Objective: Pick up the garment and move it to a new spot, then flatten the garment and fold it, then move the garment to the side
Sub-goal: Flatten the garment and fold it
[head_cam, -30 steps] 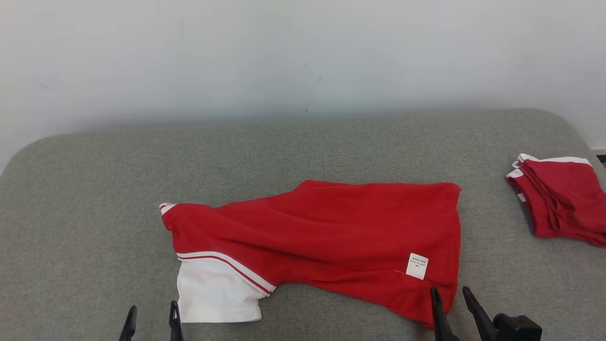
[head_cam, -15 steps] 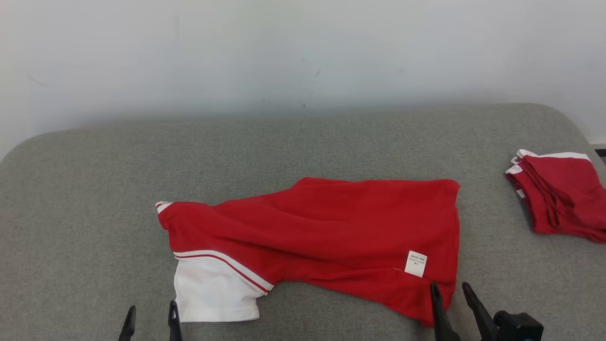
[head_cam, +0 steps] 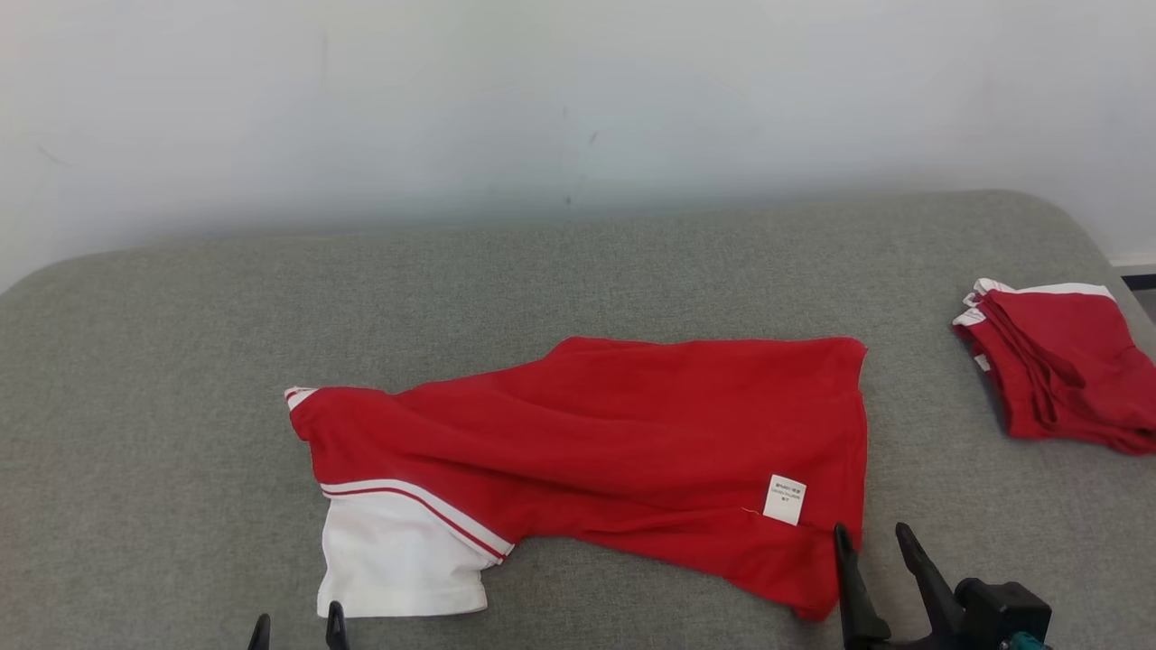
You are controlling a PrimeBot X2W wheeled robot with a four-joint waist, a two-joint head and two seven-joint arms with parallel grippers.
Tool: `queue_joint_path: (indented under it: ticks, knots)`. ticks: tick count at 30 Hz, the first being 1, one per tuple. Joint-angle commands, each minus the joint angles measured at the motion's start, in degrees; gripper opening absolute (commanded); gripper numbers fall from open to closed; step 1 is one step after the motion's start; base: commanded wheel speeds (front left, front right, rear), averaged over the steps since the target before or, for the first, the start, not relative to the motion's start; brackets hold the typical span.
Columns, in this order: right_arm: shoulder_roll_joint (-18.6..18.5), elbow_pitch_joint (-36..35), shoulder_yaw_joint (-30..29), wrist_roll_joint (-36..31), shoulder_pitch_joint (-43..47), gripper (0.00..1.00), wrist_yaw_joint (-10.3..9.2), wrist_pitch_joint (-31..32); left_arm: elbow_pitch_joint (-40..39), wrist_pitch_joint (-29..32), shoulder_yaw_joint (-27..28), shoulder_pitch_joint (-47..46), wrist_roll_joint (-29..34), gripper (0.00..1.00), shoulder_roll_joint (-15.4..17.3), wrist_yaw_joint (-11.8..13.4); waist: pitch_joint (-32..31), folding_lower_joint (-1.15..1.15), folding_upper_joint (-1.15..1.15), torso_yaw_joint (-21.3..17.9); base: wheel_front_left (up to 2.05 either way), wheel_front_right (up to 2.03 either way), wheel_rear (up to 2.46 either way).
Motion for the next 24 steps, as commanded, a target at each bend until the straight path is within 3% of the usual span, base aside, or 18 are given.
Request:
queue_joint_path:
  ticks: [1, 5, 9, 14, 18, 19, 21, 24]
  knots:
    - [0.12, -0.86, -0.65, -0.47, -0.52, 1.0, -0.15, 0.87, 2.85, -0.17, 0.08, -1.53, -1.81, 1.0, -0.07, -0.35, 0.09, 0.0, 0.0, -0.11, 0.0, 0.0, 0.0]
    - [0.13, -2.14, -2.13, -1.31, -0.79, 1.0, -0.15, 6.02, 11.47, 1.72, 0.08, -6.76, -3.06, 1.0, 0.37, -0.91, 0.73, 0.0, 0.0, -0.29, 0.0, 0.0, 0.0]
    - [0.14, -2.65, -2.55, -1.59, -1.01, 1.0, -0.15, 10.02, 17.56, 5.22, 0.04, -11.61, -2.61, 1.0, 1.53, 0.05, 1.57, 0.0, 0.0, -0.74, 0.0, 0.0, 0.0]
    - [0.13, -3.0, -1.9, -1.05, -1.39, 1.0, -0.15, 12.62, 22.55, 8.79, -0.34, -15.7, -2.1, 1.0, 2.53, 0.89, 2.52, 0.0, 0.0, -1.66, 0.0, 0.0, 0.0]
    - [0.12, -2.98, -1.21, -0.77, -1.82, 1.0, -0.15, 14.14, 25.33, 9.96, -1.48, -17.9, -1.57, 1.0, 3.28, -0.16, 3.34, 0.0, 0.0, -2.41, 0.0, 0.0, 0.0]
    - [0.13, -2.8, -1.05, -0.7, -1.88, 1.0, -0.15, 14.58, 26.03, 10.23, -1.72, -18.17, -1.6, 0.89, 3.46, -0.43, 3.52, 0.0, 0.0, -2.56, 0.0, 0.0, 0.0]
    - [0.13, -2.3, -1.07, -0.86, -1.87, 1.0, -0.15, 15.82, 27.22, 11.03, -2.14, -18.49, -1.64, 0.0, 3.56, -0.72, 3.76, 0.0, 0.0, -2.69, 0.0, 0.0, 0.0]
    - [0.12, -1.72, -1.94, -1.48, -2.11, 1.0, -0.15, 17.99, 28.24, 11.45, -2.25, -18.39, -2.26, 0.0, 3.67, -0.92, 4.07, 0.0, 0.0, -2.74, 0.0, 0.0, 0.0]
